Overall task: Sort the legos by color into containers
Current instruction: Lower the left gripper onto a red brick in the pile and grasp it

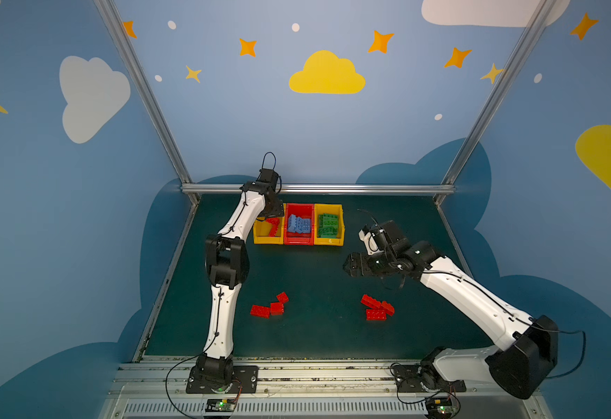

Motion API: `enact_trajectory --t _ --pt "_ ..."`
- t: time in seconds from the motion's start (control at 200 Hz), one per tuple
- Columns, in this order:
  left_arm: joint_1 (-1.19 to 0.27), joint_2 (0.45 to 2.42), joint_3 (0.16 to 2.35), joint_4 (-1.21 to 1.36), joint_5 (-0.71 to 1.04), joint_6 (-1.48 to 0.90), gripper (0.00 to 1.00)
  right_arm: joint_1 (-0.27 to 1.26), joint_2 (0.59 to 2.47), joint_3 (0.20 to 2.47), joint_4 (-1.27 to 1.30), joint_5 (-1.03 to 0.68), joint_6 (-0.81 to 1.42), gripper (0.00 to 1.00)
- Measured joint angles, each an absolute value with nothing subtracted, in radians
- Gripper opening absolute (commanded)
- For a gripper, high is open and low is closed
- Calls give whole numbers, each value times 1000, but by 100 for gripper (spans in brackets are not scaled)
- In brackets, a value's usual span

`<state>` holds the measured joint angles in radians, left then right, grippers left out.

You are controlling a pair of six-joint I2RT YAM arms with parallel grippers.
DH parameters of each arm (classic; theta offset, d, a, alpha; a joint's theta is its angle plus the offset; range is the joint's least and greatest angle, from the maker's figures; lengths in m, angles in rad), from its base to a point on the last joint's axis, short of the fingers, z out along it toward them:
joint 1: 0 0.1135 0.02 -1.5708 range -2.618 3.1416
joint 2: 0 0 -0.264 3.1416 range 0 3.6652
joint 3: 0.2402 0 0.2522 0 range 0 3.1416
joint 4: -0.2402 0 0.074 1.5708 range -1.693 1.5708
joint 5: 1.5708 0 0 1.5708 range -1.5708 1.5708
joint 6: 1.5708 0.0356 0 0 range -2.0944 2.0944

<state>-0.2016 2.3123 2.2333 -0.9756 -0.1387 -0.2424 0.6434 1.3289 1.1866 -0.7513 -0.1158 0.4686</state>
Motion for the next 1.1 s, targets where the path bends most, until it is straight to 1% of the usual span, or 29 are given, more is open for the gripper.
enact_trajectory --t 0.065,0.175,0.41,0.516,0.616,0.766,0.856,1.101 --pt "-209 2233 2122 -958 -142 -248 91 646 1317 1183 -749 -118 470 97" --pt "-243 2041 1879 -905 -151 -268 92 661 1274 1159 -744 -118 474 97" --pt "-380 1634 1355 -783 -166 -360 92 724 1163 1066 -744 -113 494 97" --pt "-440 1518 1143 -742 -159 -427 92 753 1127 1018 -741 -105 513 97" --pt "-485 1454 989 -705 -139 -483 91 782 1089 976 -736 -93 536 97" --pt "-528 1435 878 -652 -102 -548 91 819 1031 936 -736 -67 571 97" --pt "-556 1451 875 -624 -93 -567 91 839 1005 928 -737 -46 588 97" --pt "-615 1525 878 -559 -59 -607 86 867 949 901 -739 0 622 97"
